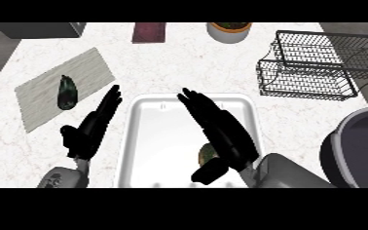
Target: Pick the squash from the tray and place it in the tiered basket
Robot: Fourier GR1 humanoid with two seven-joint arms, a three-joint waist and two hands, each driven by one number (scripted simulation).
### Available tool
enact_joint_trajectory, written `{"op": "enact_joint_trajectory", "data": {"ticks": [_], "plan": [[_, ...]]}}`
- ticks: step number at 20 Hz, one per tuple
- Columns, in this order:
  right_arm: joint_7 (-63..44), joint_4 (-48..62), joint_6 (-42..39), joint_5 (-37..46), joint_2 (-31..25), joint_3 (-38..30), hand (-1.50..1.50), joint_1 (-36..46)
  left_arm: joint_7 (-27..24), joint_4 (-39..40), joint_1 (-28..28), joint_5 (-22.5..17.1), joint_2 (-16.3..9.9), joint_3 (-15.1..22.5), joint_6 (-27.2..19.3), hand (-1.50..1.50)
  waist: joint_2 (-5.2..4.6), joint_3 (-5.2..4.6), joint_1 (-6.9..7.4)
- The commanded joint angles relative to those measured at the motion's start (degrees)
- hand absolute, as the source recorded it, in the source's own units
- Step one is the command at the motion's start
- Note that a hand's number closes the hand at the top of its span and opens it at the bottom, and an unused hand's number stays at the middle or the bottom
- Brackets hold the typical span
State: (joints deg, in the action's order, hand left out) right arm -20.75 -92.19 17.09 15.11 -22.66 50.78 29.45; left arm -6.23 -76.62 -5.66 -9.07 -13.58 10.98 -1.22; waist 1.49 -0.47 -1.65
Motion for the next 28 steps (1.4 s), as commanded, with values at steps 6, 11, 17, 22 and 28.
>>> {"op": "enact_joint_trajectory", "data": {"ticks": [6,11,17,22,28], "plan": [[-29.6,-15.4,-26.9,2.7,-9.0,7.1,-1.50,11.3,0.6,0.2,-0.7,-1.0,-1.1,-1.5,1.2,0.00,-0.09,0.04,-0.26],[-49.7,-28.1,-35.7,-2.2,-5.5,5.0,-1.50,12.0,-0.4,0.1,-0.8,0.2,-0.1,-0.8,0.9,0.00,-0.86,0.31,0.56],[-54.5,-30.8,-33.4,5.0,-4.1,6.7,-1.50,7.3,0.2,-1.4,0.0,0.6,0.4,-0.7,1.6,0.00,-1.11,0.43,1.22],[-56.0,-20.8,-33.6,12.1,0.3,11.7,-1.50,7.4,0.5,-1.1,-1.3,1.2,1.7,-0.2,0.8,0.00,-1.09,0.37,1.28],[-50.6,-15.8,-33.0,13.4,0.4,9.6,-1.50,1.6,0.1,-1.1,-1.4,2.5,2.0,0.1,1.3,0.00,-1.41,0.45,1.47]]}}
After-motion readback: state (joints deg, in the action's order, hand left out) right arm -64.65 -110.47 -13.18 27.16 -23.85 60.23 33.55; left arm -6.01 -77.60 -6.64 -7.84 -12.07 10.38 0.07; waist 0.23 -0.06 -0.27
